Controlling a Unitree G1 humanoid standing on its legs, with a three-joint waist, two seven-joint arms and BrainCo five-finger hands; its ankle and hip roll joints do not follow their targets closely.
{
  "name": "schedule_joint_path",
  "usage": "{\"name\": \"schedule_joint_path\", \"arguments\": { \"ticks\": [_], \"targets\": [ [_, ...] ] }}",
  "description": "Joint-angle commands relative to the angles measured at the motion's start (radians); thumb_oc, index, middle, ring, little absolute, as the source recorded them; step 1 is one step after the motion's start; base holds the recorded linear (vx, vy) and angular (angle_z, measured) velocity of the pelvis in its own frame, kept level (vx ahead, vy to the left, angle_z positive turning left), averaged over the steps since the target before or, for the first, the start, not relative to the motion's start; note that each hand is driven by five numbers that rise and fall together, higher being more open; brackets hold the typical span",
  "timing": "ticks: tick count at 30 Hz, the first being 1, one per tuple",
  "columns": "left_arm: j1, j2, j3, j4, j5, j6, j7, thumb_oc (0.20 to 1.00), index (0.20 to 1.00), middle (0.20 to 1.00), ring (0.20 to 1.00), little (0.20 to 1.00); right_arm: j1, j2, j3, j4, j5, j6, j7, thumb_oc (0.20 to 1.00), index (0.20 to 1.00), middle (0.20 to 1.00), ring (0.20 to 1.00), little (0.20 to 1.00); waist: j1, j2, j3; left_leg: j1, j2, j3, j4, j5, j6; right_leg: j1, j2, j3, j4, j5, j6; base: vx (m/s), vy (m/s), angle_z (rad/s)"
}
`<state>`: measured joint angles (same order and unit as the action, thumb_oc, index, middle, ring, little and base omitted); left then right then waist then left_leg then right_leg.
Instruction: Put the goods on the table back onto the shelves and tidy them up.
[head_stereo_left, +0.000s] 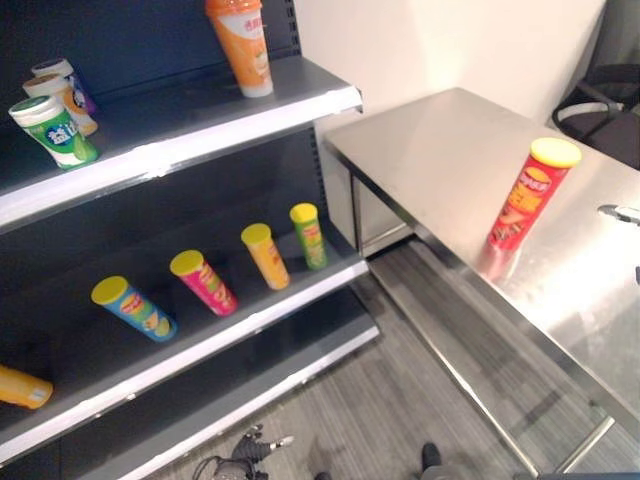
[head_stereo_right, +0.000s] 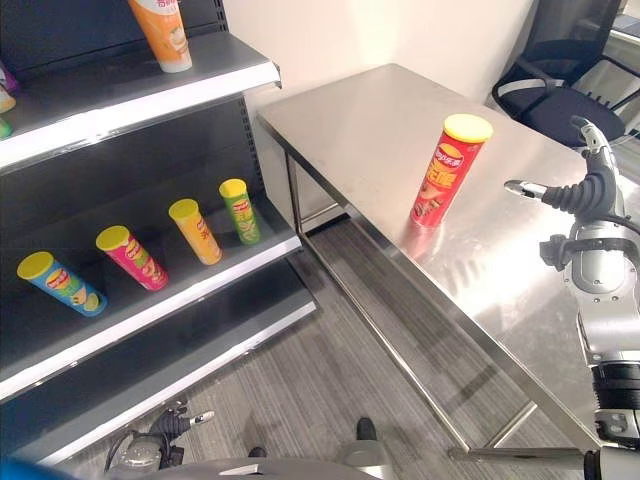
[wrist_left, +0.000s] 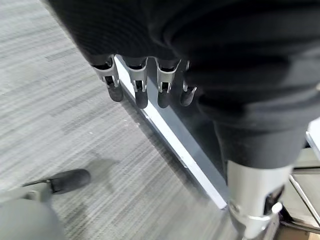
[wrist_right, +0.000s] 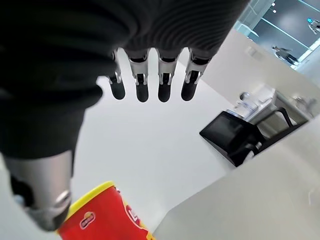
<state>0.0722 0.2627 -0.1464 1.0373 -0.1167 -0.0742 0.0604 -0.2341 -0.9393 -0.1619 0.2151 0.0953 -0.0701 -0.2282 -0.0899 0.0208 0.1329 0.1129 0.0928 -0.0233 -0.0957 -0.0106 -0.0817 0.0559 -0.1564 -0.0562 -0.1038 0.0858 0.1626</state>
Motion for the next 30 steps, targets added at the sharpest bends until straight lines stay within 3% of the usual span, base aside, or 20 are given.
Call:
{"name": "schedule_joint_path", "arguments": {
  "ticks": [1, 16, 30],
  "targets": [
    [-0.071, 0.054, 0.005, 0.047, -0.058, -0.004, -0.005, 1.000, 1.000, 1.000, 1.000, 1.000, -0.121, -0.065, 0.025, 0.052, 0.086, -0.038, 0.023, 1.000, 1.000, 1.000, 1.000, 1.000, 0.032, -0.068, 0.020, -0.036, 0.017, 0.010, 0.071, -0.079, -0.020, 0.061, 0.009, -0.081, 0.111, -0.242, -0.027, 0.02, -0.059, 0.23],
    [-0.057, 0.075, -0.011, 0.046, -0.080, -0.003, -0.013, 1.000, 1.000, 1.000, 1.000, 1.000, -0.288, -0.129, 0.203, 0.231, 0.119, -0.018, 0.074, 1.000, 1.000, 1.000, 1.000, 1.000, 0.060, -0.071, 0.026, -0.043, 0.027, -0.017, 0.066, -0.061, -0.040, 0.084, 0.019, -0.134, 0.112, -0.255, -0.035, 0.01, -0.027, 0.12],
    [-0.053, 0.084, -0.009, 0.054, -0.094, -0.004, -0.014, 1.000, 1.000, 1.000, 1.000, 1.000, -0.368, -0.120, 0.297, 0.290, 0.115, -0.007, 0.105, 1.000, 1.000, 1.000, 1.000, 1.000, 0.074, -0.069, 0.028, -0.047, 0.021, -0.031, 0.063, -0.059, -0.037, 0.086, 0.016, -0.148, 0.120, -0.258, -0.037, 0.01, 0.000, 0.05]
  ]
}}
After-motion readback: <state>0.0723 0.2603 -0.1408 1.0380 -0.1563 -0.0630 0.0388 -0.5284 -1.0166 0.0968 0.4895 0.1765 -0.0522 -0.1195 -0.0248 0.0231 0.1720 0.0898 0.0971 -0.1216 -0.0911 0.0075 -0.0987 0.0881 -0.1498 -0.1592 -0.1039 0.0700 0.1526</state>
